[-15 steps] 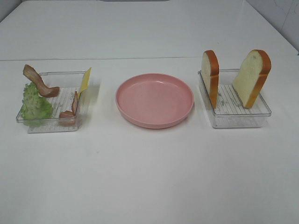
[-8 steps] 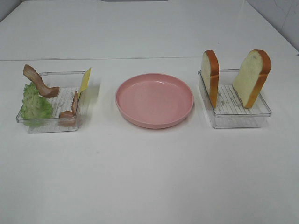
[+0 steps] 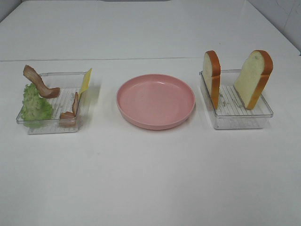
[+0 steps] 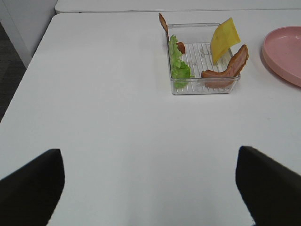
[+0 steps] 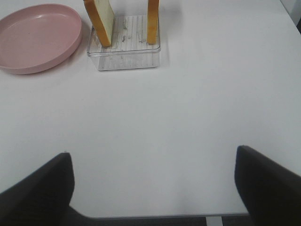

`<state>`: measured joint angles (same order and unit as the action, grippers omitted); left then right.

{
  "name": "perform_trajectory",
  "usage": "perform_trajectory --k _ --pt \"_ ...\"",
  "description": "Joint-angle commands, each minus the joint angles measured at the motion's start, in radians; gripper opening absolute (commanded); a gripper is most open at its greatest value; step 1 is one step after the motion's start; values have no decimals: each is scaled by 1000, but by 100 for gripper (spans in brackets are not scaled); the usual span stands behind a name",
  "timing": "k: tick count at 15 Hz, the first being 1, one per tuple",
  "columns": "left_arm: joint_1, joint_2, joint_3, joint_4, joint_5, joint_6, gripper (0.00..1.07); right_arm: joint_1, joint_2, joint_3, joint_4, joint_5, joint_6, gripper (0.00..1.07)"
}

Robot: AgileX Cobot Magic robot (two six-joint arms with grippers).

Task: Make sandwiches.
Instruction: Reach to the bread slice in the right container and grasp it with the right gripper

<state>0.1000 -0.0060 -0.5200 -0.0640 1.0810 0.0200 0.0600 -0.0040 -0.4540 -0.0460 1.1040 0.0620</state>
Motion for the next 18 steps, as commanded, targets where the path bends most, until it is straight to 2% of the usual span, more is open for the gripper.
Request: perform_trajectory --k 1,9,10,11,13,15,16,17,18 --pt "5 -13 2 -6 -5 1 91 -3 -32 3 1 -4 1 89" --pt "5 -13 2 -6 -5 1 91 -3 12 -22 -16 -14 2 89" --pt "5 -13 2 -6 -5 1 91 -3 135 -69 -51 -66 1 89" --pt "5 -13 2 -6 -5 1 91 -3 178 -79 -55 -88 2 89" --pt "5 -13 2 -6 -5 1 91 -3 395 -84 -59 -245 29 89" --pt "5 -13 2 -6 -5 1 91 -3 546 -100 -56 -279 27 89" --pt "5 -13 2 -6 -5 1 91 -3 661 -136 -55 -279 17 89" --pt "5 -13 2 -6 -5 1 91 -3 817 -214 -55 -279 -8 89" --pt "5 -13 2 -6 -5 1 91 -3 858 -241 -50 -278 -13 89"
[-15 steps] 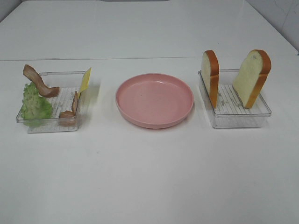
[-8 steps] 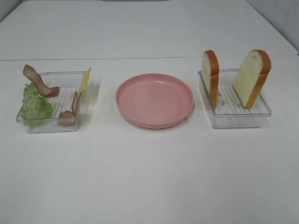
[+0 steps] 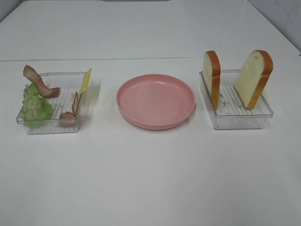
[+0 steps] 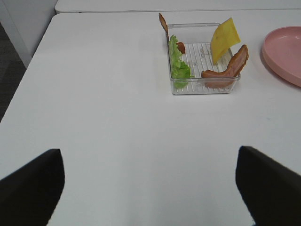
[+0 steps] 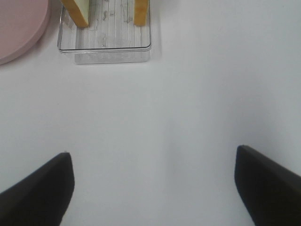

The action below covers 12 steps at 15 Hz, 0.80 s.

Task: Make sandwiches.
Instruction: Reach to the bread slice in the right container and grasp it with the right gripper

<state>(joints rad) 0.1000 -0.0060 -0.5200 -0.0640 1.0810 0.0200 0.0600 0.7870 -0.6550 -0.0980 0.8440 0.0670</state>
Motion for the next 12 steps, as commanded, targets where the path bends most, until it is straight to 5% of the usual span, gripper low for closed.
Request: perform_trajectory --k 1,5,8,12 --pt "5 -13 2 -6 -5 1 91 -2 168 -113 16 -14 -19 89" --pt "5 -13 2 -6 -5 1 91 7 510 -419 71 87 -38 88" --pt "5 -13 2 -6 -5 1 91 170 755 -711 -9 185 -6 88" --pt "5 -13 2 -6 -5 1 91 276 954 -926 -15 217 -1 88"
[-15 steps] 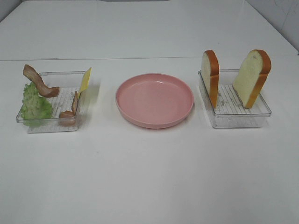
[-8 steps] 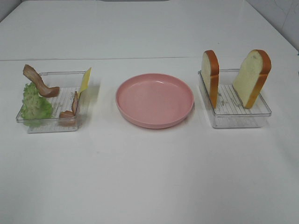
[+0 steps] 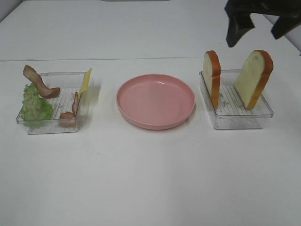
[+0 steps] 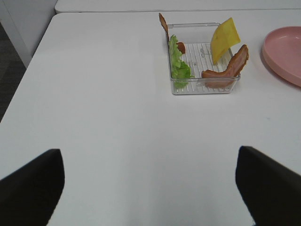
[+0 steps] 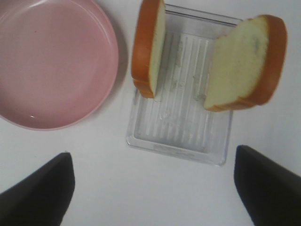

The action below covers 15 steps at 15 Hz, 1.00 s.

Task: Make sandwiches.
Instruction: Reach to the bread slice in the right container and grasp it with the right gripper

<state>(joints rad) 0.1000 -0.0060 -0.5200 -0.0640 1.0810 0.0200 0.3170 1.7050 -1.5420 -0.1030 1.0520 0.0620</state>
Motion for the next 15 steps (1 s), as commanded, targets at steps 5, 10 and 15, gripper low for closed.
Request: perform_trajectory --k 5,10,15 --pt "5 -13 2 -6 -5 1 91 44 225 -196 -19 4 -7 87" --pt "5 -13 2 -6 -5 1 91 40 357 -196 -66 -115 -5 87" --pt "5 -13 2 -6 -5 1 91 35 458 -196 -151 -176 25 86"
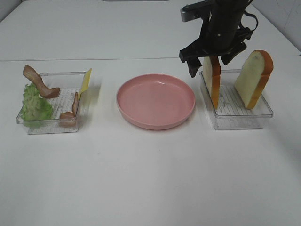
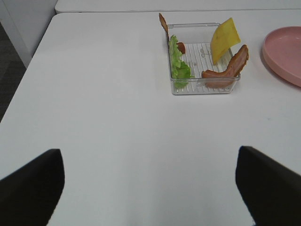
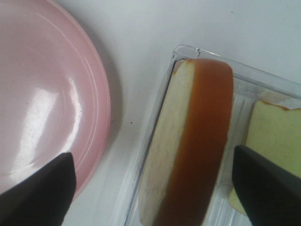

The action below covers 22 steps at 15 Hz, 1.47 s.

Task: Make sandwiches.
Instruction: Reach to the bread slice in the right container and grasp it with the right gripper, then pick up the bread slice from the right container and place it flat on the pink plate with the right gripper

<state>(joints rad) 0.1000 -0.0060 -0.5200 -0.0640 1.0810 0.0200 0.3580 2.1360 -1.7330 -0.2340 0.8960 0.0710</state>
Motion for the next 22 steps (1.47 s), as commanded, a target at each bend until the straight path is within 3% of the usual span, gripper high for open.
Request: perform_trajectory --k 1,3,5,6,8,9,13,18,21,22 --pt "5 -13 2 -6 -5 1 91 -13 48 -5 -1 -25 16 86" --pt "5 -13 2 -6 -5 1 91 -22 69 -5 -3 -36 16 84" --pt "5 -13 2 -6 -5 1 91 -24 73 -5 0 -44 43 70" --pt "5 -13 2 -6 -5 1 91 -24 73 -5 -1 -46 65 58" --pt "5 -13 2 -6 -5 1 91 -24 73 -5 -24 -50 105 9" --pt "5 -13 2 -6 -5 1 91 -24 73 -5 -46 -52 106 0" --pt "5 -13 2 -6 -5 1 91 -24 48 -5 -48 -39 100 0" --pt "5 -13 2 -6 -5 1 91 -20 -150 -5 -22 7 97 0" --pt "5 -13 2 -6 -5 1 91 -20 -230 -5 187 -25 43 0" --pt "5 -13 2 -6 -5 1 91 -20 -241 -5 378 -33 -42 0"
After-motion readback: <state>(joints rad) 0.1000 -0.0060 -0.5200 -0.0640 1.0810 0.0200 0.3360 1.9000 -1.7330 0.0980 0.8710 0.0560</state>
